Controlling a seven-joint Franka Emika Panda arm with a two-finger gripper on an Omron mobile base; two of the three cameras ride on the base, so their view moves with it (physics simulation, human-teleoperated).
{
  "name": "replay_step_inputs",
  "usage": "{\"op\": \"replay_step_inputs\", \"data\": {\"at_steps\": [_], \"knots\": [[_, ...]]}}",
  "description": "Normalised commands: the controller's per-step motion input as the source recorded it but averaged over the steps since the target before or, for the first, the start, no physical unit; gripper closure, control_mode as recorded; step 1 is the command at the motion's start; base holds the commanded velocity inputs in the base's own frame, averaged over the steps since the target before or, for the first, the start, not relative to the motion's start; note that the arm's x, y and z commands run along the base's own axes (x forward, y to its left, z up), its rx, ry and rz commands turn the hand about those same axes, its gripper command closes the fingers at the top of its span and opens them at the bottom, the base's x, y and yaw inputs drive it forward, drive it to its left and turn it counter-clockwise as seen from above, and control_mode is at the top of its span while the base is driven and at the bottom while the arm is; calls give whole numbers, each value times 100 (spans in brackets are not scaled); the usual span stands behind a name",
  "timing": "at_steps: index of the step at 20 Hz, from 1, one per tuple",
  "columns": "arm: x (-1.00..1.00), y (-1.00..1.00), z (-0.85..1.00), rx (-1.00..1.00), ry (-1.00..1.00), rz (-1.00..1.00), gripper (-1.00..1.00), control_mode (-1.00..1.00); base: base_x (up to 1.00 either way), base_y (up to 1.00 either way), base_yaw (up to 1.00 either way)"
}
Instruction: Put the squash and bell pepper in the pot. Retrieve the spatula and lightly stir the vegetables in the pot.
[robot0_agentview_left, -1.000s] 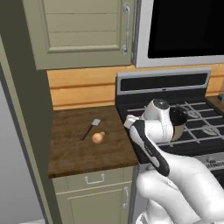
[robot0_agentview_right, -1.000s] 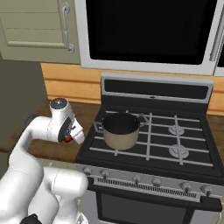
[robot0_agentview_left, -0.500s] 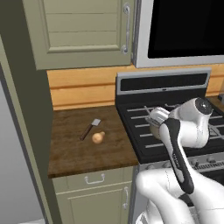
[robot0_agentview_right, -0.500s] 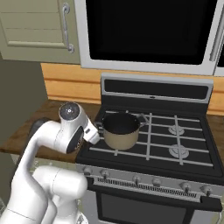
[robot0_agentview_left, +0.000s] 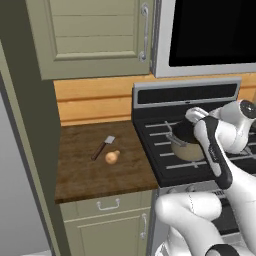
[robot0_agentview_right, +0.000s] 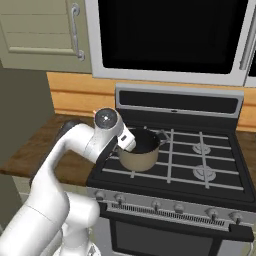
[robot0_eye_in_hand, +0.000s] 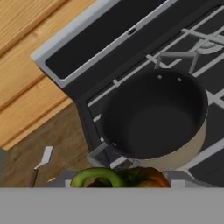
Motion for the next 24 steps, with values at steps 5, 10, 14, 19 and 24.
{"op": "replay_step_inputs", "data": {"at_steps": [5, 10, 14, 19, 24], "knots": [[89, -21, -26, -4, 11, 0, 100, -100, 0, 0, 0], [64, -13, -54, -6, 15, 3, 100, -100, 0, 0, 0], [41, -9, -48, -6, 12, 4, 100, -100, 0, 0, 0], [27, -2, -33, -6, 10, 3, 100, -100, 0, 0, 0], [1, -3, -32, -7, 6, 3, 100, -100, 0, 0, 0]]}}
